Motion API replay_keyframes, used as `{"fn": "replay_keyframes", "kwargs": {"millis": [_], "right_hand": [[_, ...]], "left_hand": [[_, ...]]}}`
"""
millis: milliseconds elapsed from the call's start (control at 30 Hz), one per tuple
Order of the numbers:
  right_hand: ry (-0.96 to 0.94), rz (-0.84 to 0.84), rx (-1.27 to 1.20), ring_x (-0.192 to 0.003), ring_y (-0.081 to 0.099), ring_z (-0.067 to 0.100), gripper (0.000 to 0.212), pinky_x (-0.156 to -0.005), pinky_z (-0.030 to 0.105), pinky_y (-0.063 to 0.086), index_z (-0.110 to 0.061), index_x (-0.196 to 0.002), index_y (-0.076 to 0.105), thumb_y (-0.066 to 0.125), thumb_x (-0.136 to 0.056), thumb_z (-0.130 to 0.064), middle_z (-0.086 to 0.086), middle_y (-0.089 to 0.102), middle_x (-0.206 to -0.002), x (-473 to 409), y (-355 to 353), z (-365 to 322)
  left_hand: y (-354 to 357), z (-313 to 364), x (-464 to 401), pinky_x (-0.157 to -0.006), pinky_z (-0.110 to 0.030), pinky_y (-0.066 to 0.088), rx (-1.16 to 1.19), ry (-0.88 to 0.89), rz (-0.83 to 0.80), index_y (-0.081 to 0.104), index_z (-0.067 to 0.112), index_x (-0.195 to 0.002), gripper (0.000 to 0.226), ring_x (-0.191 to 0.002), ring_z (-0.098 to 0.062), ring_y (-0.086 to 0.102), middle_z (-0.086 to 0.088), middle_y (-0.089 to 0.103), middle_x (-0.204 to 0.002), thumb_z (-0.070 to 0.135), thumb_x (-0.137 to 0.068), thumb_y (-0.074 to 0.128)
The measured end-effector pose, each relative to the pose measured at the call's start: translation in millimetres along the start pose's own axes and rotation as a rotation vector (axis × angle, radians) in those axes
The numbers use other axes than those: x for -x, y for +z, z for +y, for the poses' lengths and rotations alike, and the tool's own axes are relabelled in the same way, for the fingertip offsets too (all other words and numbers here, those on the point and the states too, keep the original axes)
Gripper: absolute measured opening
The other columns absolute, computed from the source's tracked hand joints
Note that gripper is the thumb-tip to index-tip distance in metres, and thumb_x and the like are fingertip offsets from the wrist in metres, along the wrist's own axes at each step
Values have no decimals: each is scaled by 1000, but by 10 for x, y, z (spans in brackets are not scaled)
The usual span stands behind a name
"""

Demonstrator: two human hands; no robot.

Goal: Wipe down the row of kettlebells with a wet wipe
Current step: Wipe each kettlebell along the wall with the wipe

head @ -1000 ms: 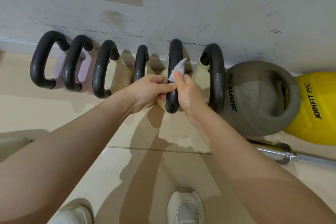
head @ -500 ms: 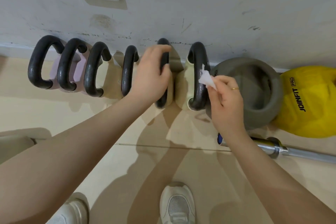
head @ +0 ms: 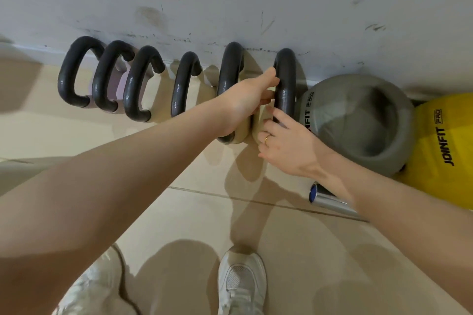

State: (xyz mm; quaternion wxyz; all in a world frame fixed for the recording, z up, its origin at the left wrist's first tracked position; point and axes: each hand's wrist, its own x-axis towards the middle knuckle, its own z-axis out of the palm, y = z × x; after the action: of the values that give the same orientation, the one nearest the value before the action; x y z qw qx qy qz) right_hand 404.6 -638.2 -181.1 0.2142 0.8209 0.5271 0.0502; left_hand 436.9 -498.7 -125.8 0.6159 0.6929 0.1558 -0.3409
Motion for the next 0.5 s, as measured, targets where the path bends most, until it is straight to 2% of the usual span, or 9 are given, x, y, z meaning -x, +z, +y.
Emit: {"fn": "replay_keyframes", "kwargs": {"millis": [33,100,200,267,333,400,467,500], "right_hand": [[-19,39,15,-83,63,26,10,-110,48,27,-18,-72,73,66,-78,-22,-1,68,-70,-28,1,57],[30,122,-14,-80,64,29,12,-108,47,32,-17,-67,73,65,-76,-17,2,69,-67,-76,8,146],[72,190,-28,-80,63,30,18,-110,46,27,-8,-69,71,57,-77,-3,7,65,-65,-28,79,43],[-19,157,26,-91,62,31,26,-111,46,19,-5,-79,73,47,-81,2,8,68,-78,88,185,-95],[-108,143,99,-104,61,30,34,-112,46,16,-4,-91,72,38,-86,1,8,70,-94,164,250,-58],[-139,222,70,-109,61,30,26,-113,46,19,-5,-95,70,45,-86,-4,8,70,-98,169,257,73],[-12,321,-33,-110,61,29,18,-111,43,24,-9,-93,68,52,-88,-16,8,71,-100,139,221,156],[59,349,-71,-114,60,28,22,-110,42,25,-9,-98,68,51,-91,-20,8,70,-107,122,219,136]], "left_hand": [[-13,4,-2,-117,-41,21,3,1,-15,42,23,-140,55,-137,-18,37,-5,44,-146,52,-95,28],[-29,24,3,-118,-38,21,25,-8,-40,39,19,-142,56,-138,-18,35,-5,41,-148,50,-96,27],[-51,37,-18,-116,-35,25,0,-2,-57,39,16,-142,60,-136,-18,38,-8,42,-147,52,-96,25],[-80,47,-22,-115,-35,26,-29,8,-56,41,16,-141,61,-135,-19,39,-9,43,-146,54,-96,24],[-94,40,-21,-115,-35,28,-47,18,-59,42,16,-140,61,-134,-19,41,-9,45,-145,54,-96,23],[-94,32,-20,-114,-36,29,-38,16,-62,42,17,-140,61,-134,-19,42,-9,45,-145,54,-96,23],[-107,24,-38,-114,-38,29,-11,15,-71,42,16,-140,62,-133,-20,43,-9,45,-145,55,-95,23],[-118,25,-48,-114,-38,30,3,14,-77,43,15,-139,62,-132,-21,43,-10,45,-144,55,-95,23]]}}
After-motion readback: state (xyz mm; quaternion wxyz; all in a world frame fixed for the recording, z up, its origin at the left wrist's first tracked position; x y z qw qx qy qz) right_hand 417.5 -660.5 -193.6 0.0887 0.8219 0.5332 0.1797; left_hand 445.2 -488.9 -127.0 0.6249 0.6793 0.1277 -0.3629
